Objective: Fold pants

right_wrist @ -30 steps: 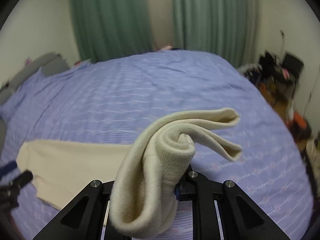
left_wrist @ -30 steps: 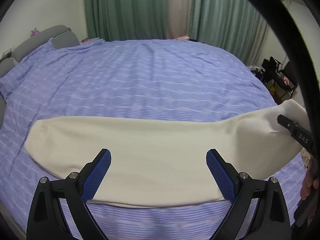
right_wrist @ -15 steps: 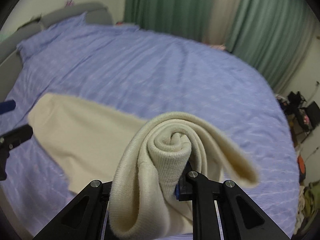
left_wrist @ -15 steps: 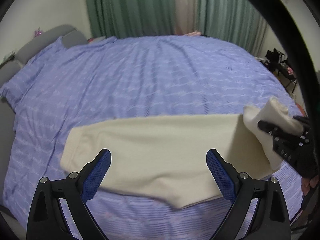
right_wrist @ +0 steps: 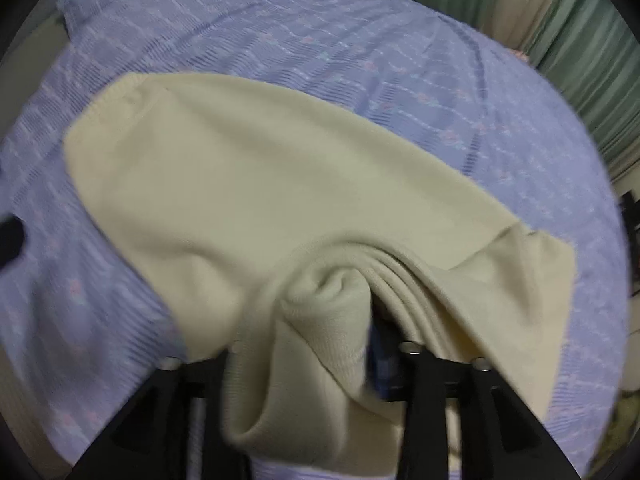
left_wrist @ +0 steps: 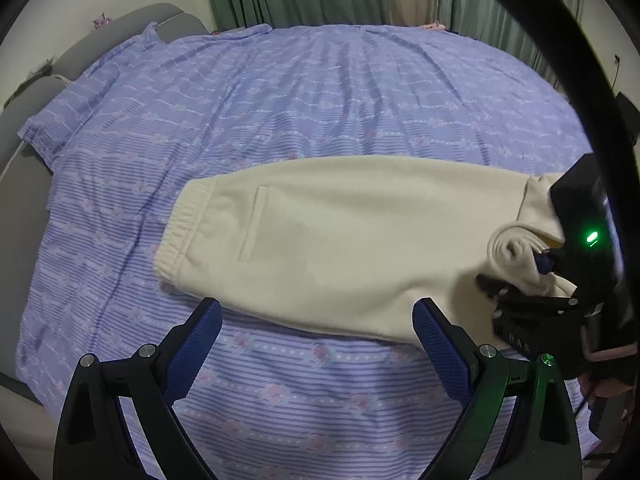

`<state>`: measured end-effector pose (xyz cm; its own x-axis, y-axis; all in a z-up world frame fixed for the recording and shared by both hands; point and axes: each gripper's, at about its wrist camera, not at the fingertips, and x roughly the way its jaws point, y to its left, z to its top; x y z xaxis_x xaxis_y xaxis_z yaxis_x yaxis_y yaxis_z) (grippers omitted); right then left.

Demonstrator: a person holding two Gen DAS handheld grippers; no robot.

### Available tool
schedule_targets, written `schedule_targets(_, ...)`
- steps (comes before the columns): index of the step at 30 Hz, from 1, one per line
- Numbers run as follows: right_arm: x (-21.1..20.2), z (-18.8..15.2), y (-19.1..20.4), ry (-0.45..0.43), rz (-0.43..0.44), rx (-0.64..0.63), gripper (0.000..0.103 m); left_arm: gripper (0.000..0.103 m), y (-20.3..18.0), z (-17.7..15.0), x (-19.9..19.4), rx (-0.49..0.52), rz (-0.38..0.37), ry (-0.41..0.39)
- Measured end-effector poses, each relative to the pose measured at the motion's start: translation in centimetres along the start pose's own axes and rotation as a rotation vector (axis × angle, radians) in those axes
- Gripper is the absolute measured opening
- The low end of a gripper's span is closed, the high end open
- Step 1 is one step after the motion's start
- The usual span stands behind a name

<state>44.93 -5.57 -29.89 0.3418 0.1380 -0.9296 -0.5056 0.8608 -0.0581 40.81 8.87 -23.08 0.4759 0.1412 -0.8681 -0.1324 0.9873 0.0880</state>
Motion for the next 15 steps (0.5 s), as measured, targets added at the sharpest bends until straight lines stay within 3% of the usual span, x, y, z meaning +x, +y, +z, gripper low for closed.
schedule_targets(1,-0.2,0.2,0.2,-0.007,0.060,0.026,0.056,0.097,0.1,0.0,-0.1,0.003,0.007,-0.002)
schedule_targets(3,-0.9,0.2,0.7,-0.016,0.166,0.064,0.056,0.097,0.4,0.0,-0.3,0.010,0.029,-0.006)
schedule_targets(7,-3.6,-1.0,1.5,-0.078,0.196,0.077,0.056,0.097,1.0,0.2,-1.8,0.025,0.054,-0.045)
schedule_targets(11,-8.1,-4.4,-1.5,-0.178,0.153,0.166,0.056,0.097,-1.1,0.4,-3.6,0.152,-0.005,-0.130)
schedule_targets(15,-11.0,-7.6,-7.2,-0.221,0.061,0.321,0.056,0.097,-6.4,0.5,-4.8,0.314,-0.132,-0.221)
